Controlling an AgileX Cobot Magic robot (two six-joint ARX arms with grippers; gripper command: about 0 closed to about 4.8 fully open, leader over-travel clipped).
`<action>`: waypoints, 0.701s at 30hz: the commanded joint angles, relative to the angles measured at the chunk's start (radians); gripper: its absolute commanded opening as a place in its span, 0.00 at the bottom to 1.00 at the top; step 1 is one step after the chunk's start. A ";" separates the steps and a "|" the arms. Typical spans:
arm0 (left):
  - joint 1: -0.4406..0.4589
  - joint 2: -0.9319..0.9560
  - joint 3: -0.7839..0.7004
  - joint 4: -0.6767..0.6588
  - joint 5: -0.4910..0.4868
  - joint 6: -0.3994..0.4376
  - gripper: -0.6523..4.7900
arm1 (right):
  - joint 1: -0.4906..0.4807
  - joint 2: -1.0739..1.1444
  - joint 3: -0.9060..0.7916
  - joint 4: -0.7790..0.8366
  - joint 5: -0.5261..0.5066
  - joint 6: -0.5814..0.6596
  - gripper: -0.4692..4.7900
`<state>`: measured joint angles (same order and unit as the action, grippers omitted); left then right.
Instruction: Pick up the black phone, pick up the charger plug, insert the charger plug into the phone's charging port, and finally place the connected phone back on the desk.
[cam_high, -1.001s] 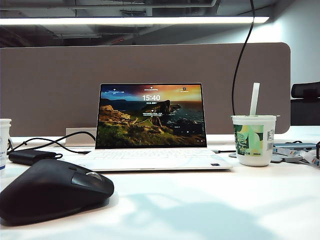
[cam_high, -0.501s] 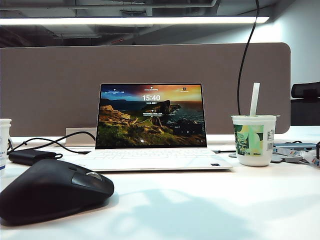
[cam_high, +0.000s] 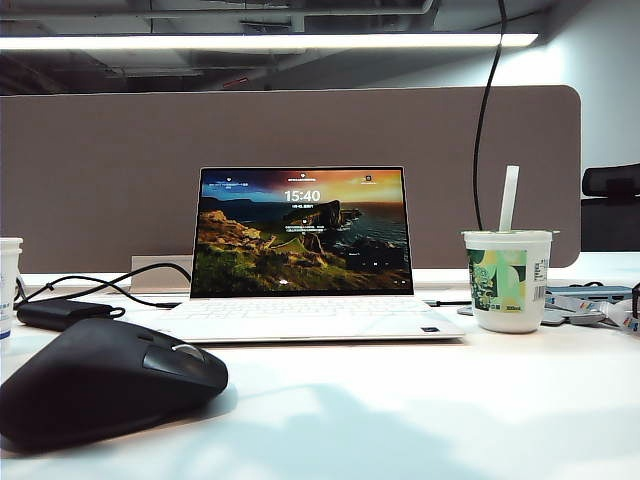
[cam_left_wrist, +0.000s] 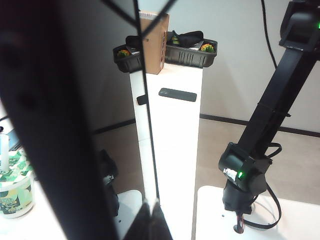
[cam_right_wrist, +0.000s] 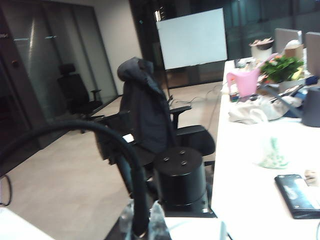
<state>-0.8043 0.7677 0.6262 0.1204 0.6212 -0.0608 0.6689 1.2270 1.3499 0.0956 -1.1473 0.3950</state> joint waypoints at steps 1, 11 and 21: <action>0.000 -0.004 0.009 0.051 0.020 0.002 0.11 | 0.003 -0.003 -0.006 -0.010 -0.003 -0.011 0.08; 0.000 -0.004 0.009 0.055 0.024 0.009 0.11 | 0.004 -0.003 -0.051 -0.012 -0.004 -0.030 0.08; 0.000 -0.004 0.009 0.065 0.027 0.009 0.11 | 0.003 -0.003 -0.053 -0.021 -0.016 -0.030 0.08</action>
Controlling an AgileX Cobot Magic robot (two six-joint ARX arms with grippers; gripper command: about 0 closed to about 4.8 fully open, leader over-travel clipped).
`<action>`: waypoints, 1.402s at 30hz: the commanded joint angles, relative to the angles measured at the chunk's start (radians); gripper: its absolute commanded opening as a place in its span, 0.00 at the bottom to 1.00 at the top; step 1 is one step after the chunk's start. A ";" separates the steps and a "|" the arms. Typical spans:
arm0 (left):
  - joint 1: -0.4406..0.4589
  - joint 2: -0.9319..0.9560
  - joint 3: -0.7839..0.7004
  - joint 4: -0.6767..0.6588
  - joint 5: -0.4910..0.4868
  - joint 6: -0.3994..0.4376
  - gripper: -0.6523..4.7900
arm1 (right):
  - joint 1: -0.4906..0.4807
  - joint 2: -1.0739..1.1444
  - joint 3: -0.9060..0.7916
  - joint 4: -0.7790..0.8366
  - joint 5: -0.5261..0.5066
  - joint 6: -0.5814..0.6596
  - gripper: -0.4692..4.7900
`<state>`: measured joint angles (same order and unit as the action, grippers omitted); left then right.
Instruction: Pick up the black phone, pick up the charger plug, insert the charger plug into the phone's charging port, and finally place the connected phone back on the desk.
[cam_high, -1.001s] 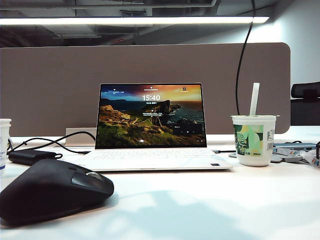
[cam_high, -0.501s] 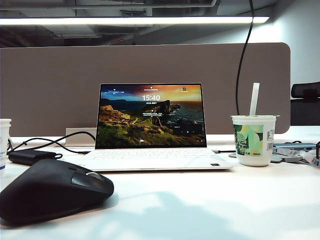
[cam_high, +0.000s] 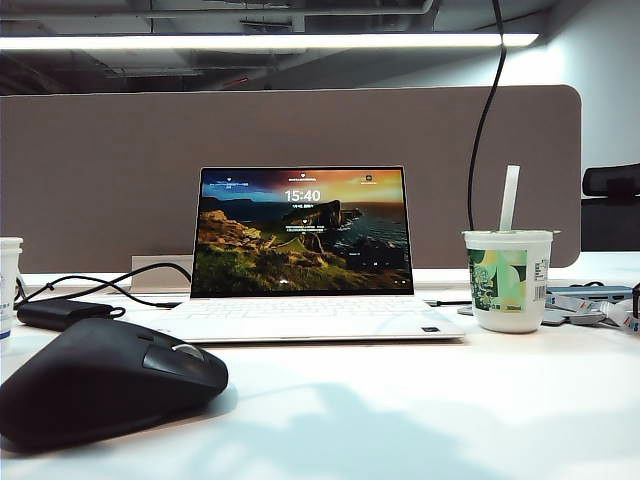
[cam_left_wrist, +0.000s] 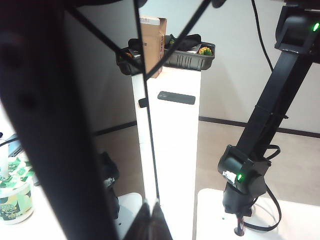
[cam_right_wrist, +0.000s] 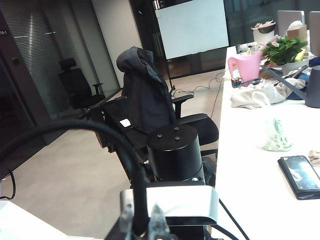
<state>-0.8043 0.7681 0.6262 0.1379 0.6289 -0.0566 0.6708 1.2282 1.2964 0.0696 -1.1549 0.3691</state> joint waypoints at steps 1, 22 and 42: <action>0.000 -0.004 0.009 0.049 0.019 0.005 0.11 | 0.001 -0.004 0.000 0.003 -0.008 -0.004 0.08; 0.000 0.001 0.009 0.072 0.019 0.005 0.11 | 0.001 -0.004 -0.008 -0.031 0.006 -0.043 0.08; 0.000 0.003 0.009 0.104 -0.027 0.004 0.11 | 0.001 -0.004 -0.010 -0.092 0.008 -0.116 0.08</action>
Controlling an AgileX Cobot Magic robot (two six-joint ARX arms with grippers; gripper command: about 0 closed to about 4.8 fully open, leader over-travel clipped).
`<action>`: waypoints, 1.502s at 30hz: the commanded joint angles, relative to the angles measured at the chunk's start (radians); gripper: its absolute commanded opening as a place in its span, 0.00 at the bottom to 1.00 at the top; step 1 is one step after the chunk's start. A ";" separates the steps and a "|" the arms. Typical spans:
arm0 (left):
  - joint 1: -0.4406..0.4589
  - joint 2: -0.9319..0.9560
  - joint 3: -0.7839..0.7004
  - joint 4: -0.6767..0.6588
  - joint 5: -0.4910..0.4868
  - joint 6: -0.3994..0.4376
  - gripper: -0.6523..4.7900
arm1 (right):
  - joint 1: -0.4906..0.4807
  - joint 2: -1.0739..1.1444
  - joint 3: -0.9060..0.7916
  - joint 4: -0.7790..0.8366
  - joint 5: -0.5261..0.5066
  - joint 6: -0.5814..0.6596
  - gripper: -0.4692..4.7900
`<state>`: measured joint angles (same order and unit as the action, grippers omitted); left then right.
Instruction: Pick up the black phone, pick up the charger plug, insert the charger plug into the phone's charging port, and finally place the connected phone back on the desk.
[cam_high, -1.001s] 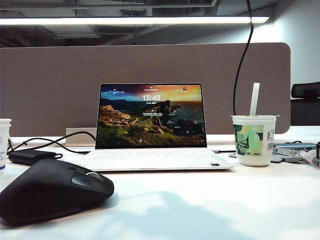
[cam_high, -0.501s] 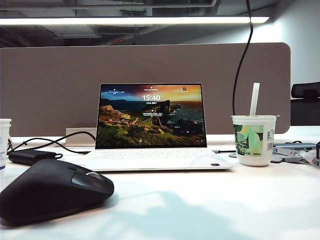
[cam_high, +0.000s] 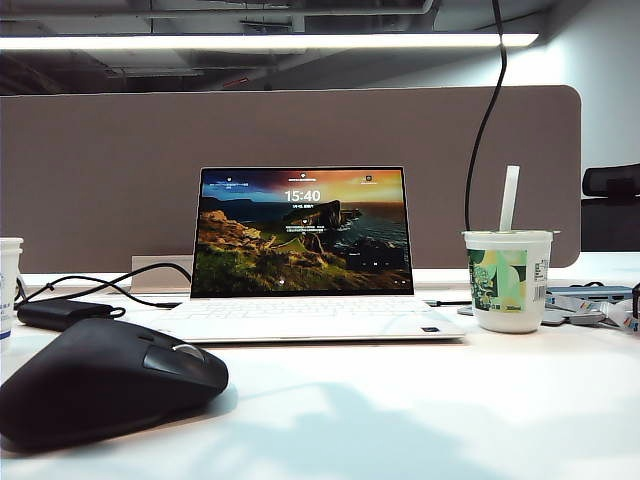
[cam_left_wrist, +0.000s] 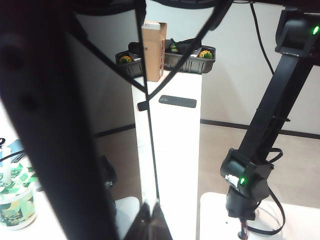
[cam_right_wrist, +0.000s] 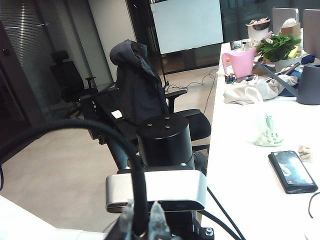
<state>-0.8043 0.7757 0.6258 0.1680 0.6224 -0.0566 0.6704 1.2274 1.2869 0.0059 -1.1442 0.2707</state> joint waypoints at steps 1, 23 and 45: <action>0.000 -0.005 0.009 0.080 -0.022 0.004 0.11 | 0.002 -0.003 0.000 -0.028 -0.003 -0.018 0.08; 0.000 -0.005 0.009 0.153 -0.069 -0.024 0.11 | 0.001 -0.004 0.000 -0.024 -0.041 -0.063 0.08; 0.001 -0.005 0.009 0.208 0.008 -0.050 0.11 | -0.003 -0.004 0.000 -0.029 -0.113 -0.080 0.08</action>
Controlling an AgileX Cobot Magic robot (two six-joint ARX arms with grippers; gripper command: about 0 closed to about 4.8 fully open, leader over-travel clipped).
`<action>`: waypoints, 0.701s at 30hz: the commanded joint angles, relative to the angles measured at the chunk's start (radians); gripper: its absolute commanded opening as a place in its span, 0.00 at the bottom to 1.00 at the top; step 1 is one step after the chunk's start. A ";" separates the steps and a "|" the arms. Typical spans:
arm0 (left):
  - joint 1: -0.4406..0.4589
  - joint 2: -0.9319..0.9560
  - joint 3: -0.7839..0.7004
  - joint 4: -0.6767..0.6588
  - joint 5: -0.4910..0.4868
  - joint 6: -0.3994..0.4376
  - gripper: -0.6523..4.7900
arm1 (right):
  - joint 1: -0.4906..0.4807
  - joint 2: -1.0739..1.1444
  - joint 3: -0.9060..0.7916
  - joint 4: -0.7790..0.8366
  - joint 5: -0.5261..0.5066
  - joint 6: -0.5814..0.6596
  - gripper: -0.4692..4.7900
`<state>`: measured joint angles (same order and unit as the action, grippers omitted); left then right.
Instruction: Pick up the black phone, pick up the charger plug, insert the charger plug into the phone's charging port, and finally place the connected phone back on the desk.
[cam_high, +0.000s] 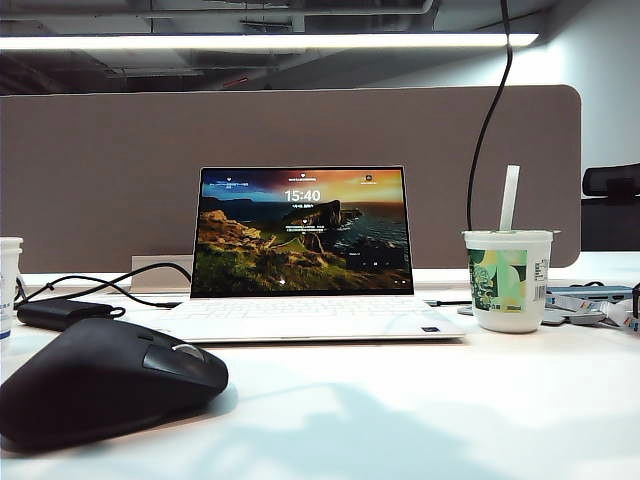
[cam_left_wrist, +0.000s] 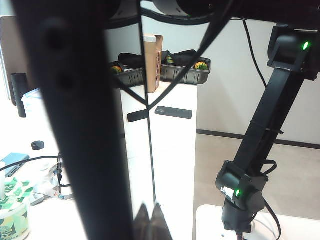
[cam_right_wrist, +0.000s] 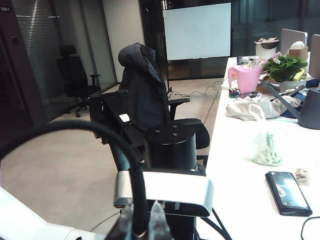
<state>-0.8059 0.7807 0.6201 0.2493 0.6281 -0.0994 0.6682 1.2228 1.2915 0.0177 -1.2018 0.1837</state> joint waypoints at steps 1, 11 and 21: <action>0.002 -0.010 0.014 0.128 0.005 -0.005 0.11 | -0.002 0.001 -0.005 -0.047 -0.057 0.007 0.08; 0.002 -0.010 0.014 0.161 -0.004 0.047 0.11 | -0.015 0.000 -0.005 -0.051 -0.057 0.032 0.08; 0.002 -0.010 0.014 0.180 -0.026 0.047 0.11 | -0.029 0.000 -0.005 -0.053 -0.079 0.033 0.08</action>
<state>-0.8051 0.7845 0.6136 0.2752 0.6128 -0.0456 0.6434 1.2221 1.2922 0.0055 -1.2442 0.2142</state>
